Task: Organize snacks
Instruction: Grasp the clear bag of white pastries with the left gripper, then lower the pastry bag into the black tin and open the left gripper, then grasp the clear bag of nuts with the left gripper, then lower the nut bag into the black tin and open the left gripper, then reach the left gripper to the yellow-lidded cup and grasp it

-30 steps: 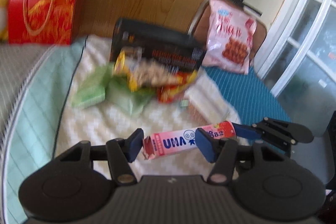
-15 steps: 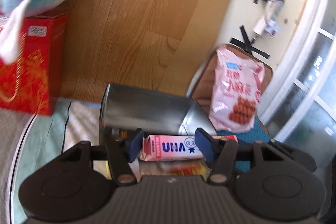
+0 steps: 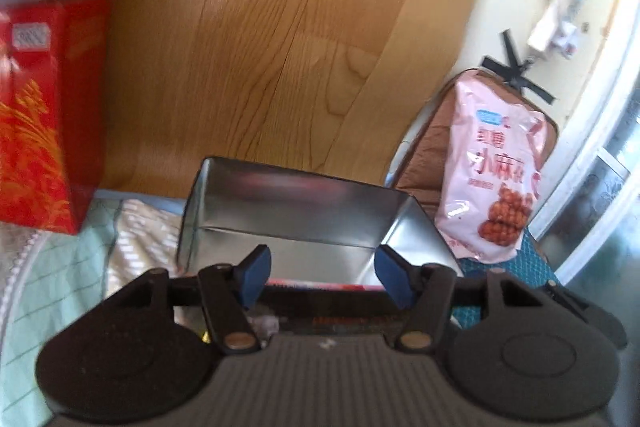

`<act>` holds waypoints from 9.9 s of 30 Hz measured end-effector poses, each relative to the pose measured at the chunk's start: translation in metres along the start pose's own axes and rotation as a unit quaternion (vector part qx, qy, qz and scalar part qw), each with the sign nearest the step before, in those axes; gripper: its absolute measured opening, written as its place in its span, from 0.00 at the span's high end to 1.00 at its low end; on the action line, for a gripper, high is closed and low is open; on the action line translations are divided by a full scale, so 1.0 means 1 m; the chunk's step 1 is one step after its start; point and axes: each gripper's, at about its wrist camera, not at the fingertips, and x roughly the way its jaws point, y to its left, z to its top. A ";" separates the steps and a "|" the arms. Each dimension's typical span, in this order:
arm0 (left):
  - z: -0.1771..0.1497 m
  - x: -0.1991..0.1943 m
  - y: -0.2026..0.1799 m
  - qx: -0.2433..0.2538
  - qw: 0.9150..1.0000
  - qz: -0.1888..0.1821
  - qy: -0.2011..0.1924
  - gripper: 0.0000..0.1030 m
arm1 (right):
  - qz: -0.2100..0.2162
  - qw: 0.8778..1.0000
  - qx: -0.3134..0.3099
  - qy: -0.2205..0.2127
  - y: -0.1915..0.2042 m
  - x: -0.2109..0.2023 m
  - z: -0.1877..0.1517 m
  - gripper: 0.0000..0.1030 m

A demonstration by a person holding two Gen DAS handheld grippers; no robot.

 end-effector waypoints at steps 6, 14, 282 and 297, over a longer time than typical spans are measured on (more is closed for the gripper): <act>-0.044 -0.059 -0.013 0.011 0.999 -0.032 0.003 0.40 | 0.071 0.991 0.086 0.067 -0.033 -0.051 -0.034 0.46; -0.116 -0.053 -0.011 -0.064 0.989 -0.076 0.112 0.43 | 0.179 0.968 0.116 0.134 0.023 -0.080 -0.066 0.48; -0.050 -0.030 0.044 -0.035 0.997 0.060 0.016 0.54 | 0.136 0.965 0.184 0.125 -0.026 0.025 -0.025 0.67; -0.107 -0.050 0.031 -0.041 0.996 0.053 0.055 0.58 | 0.197 0.941 0.212 0.175 0.007 0.022 -0.029 0.61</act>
